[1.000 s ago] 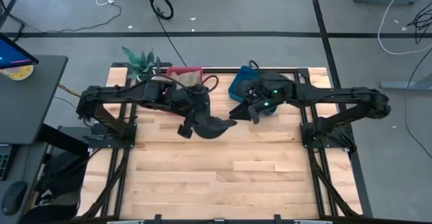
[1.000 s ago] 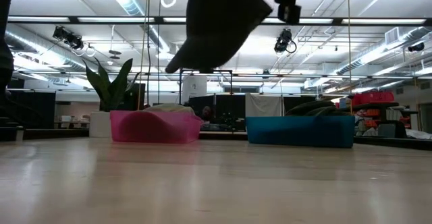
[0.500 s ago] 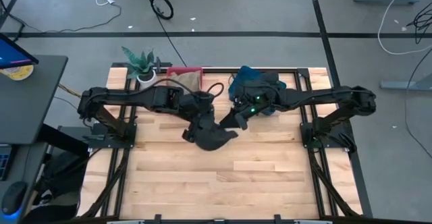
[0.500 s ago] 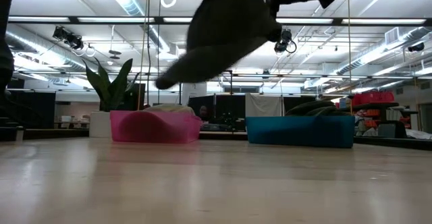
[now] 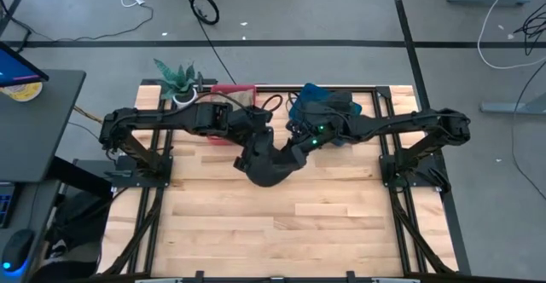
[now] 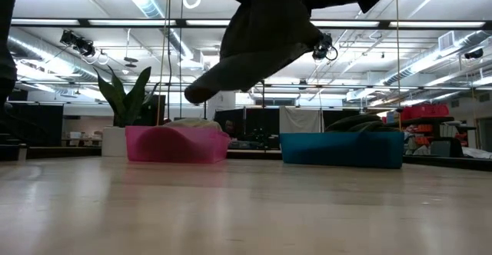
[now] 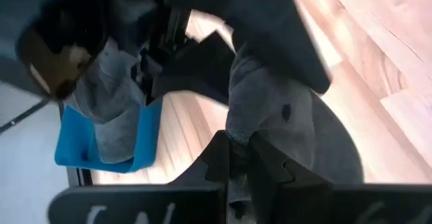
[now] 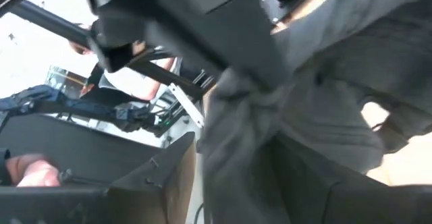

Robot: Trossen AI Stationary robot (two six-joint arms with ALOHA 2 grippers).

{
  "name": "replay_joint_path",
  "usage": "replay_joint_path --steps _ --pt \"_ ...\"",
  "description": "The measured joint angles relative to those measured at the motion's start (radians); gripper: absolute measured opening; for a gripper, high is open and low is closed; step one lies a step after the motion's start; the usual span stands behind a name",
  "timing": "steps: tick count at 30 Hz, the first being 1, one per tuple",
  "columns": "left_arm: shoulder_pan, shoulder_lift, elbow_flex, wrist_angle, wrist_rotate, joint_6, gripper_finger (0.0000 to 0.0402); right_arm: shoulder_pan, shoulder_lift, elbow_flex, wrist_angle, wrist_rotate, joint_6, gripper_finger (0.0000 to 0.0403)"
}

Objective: Pick & Place hat
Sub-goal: Put the black cap into the blue bin

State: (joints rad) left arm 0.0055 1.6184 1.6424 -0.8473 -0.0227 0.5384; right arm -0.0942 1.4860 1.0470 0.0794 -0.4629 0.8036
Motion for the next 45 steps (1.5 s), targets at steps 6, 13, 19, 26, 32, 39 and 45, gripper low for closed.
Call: replay_joint_path --steps 6,13,19,26,32,39,45 --pt "-0.005 0.000 0.000 0.023 0.001 0.008 0.0027 0.000 0.000 0.000 -0.006 0.000 -0.048 0.0174" --pt "-0.006 0.000 0.000 0.042 -0.030 -0.008 0.0035 0.011 0.000 0.000 -0.003 -0.004 -0.113 0.0018" --pt "-0.006 0.000 0.000 0.074 -0.097 -0.102 0.0117 0.010 -0.002 0.000 -0.010 0.015 -0.105 0.0006" --pt "-0.005 0.000 0.000 0.053 -0.205 -0.197 0.0186 0.010 -0.022 0.000 -0.072 0.035 -0.098 0.0003" --pt "-0.004 -0.008 0.000 0.003 -0.293 -0.283 0.0202 -0.017 -0.087 0.000 -0.237 0.109 -0.114 0.0001" --pt "-0.005 -0.011 0.000 -0.009 -0.290 -0.354 0.0192 -0.106 -0.200 0.000 -0.377 0.270 -0.143 0.0001" --pt "-0.005 -0.011 0.000 -0.010 -0.288 -0.379 0.0188 -0.219 -0.295 0.000 -0.453 0.504 -0.198 0.0000"
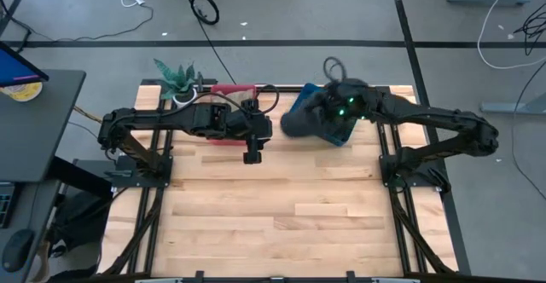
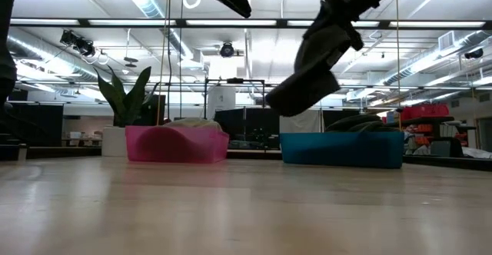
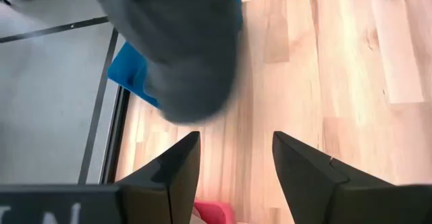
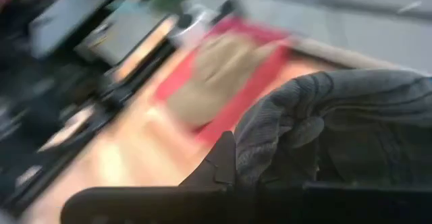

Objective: Pick & Place hat
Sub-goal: Put the black cap into the blue bin

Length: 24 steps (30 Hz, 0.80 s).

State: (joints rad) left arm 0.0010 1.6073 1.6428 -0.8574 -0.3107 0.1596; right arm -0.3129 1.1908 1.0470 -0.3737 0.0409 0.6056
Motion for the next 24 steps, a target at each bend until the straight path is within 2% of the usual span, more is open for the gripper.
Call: replay_joint_path --steps 5,12,19,24 --pt "0.000 0.000 0.000 0.000 0.028 -0.003 0.0188 -0.094 -0.027 0.000 -0.042 0.139 -0.064 0.0000" --pt "0.000 0.000 0.000 0.001 0.045 -0.038 0.0188 -0.187 0.030 0.000 -0.073 0.135 -0.107 0.0000" --pt "0.000 0.000 0.000 0.010 0.046 -0.048 0.0188 -0.233 0.175 0.000 -0.099 0.135 -0.136 0.0000" --pt "0.000 0.000 0.000 0.014 0.046 -0.084 0.0188 -0.237 0.258 0.000 -0.059 0.192 -0.121 0.0000"
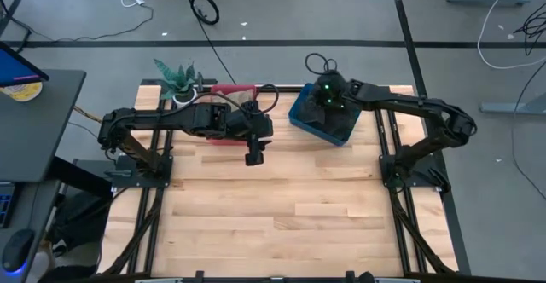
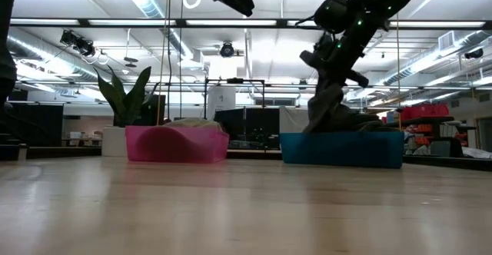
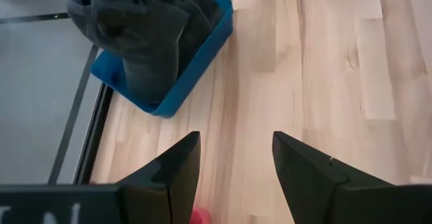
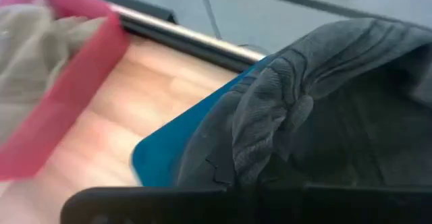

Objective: Pick & Place hat
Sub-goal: Put the black cap into the blue bin

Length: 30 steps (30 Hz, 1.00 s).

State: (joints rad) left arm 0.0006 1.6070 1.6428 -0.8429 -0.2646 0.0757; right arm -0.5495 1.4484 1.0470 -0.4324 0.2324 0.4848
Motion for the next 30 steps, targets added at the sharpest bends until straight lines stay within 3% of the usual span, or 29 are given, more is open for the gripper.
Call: replay_joint_path --steps 4,9,13,20,30 --pt "-0.005 0.000 0.000 0.000 0.012 -0.031 0.0188 -0.001 0.018 0.000 0.010 0.093 0.037 0.0000" --pt "-0.011 0.000 0.000 0.003 0.033 -0.043 0.0188 0.002 0.017 0.000 0.020 0.062 0.057 0.0000" --pt "-0.012 0.001 0.000 0.009 0.034 -0.045 0.0188 0.039 0.016 -0.023 0.014 0.114 0.085 0.0002" --pt "-0.011 0.002 0.000 0.009 0.034 -0.046 0.0188 0.093 0.016 -0.166 0.035 0.126 0.279 0.0004" --pt "-0.011 0.003 0.000 0.009 0.034 -0.045 0.0188 0.092 0.011 -0.396 0.237 0.081 0.655 0.0005"
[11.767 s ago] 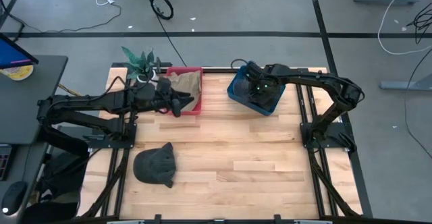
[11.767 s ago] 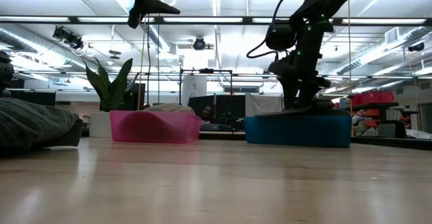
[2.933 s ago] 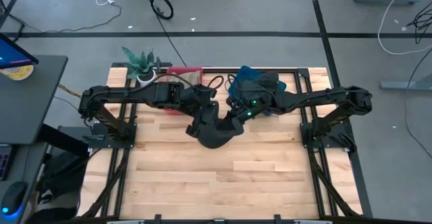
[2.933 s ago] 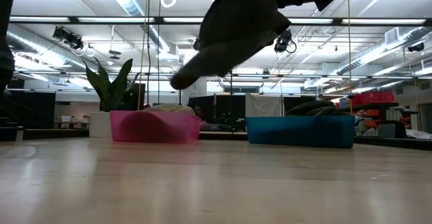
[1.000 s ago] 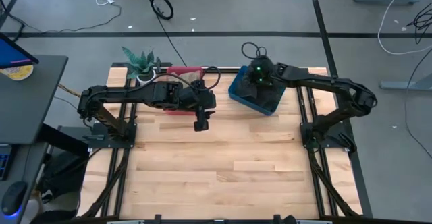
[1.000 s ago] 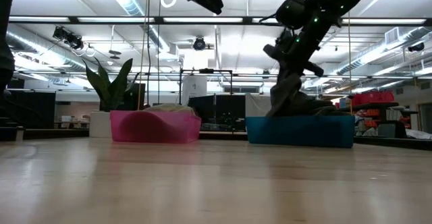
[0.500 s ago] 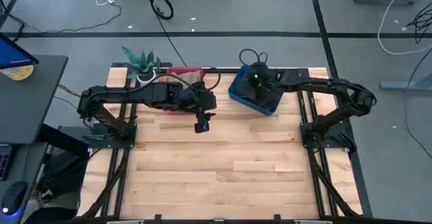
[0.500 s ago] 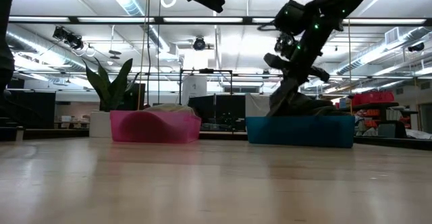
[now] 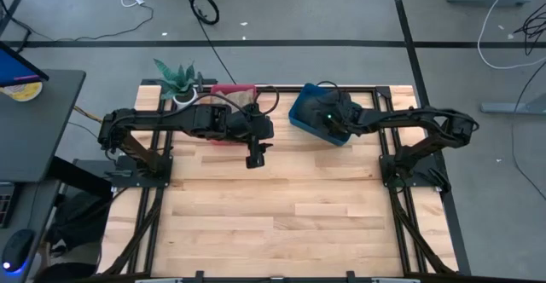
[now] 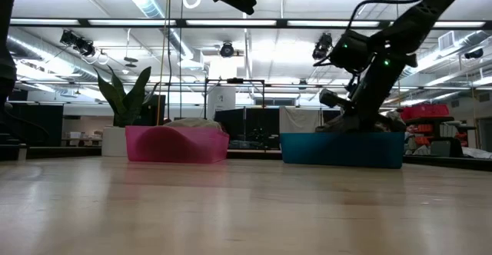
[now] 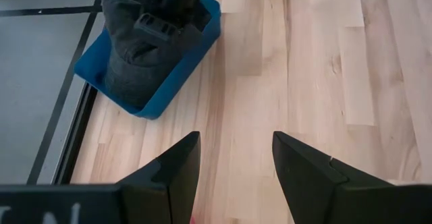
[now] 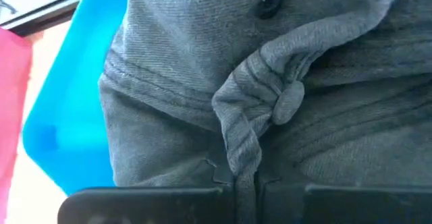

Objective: Pick & Place hat
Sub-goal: Put the black cap into the blue bin, then return to Home Position

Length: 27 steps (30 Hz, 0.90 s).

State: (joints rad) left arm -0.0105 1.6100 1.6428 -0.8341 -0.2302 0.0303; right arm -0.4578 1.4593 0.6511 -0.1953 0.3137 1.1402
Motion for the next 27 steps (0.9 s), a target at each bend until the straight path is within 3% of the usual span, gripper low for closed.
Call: replay_joint_path --steps 7,11,19,23,27 --pt "0.000 0.000 0.000 0.000 0.033 0.000 0.0188 -0.014 -0.004 -0.034 0.046 -0.081 0.004 0.0007" --pt "0.000 0.000 0.000 0.000 0.033 0.000 0.0188 -0.015 -0.044 -0.039 0.053 -0.111 0.004 0.0030" --pt "0.000 0.000 0.000 0.000 0.033 -0.001 0.0188 -0.066 -0.152 -0.041 0.006 -0.235 -0.020 0.0164" --pt "0.000 0.000 0.000 0.000 0.034 -0.016 0.0188 -0.084 -0.211 -0.041 -0.048 -0.241 -0.023 0.0235" --pt "0.000 0.001 0.000 0.000 0.034 -0.027 0.0188 -0.105 -0.287 -0.041 -0.095 -0.220 -0.027 0.0272"
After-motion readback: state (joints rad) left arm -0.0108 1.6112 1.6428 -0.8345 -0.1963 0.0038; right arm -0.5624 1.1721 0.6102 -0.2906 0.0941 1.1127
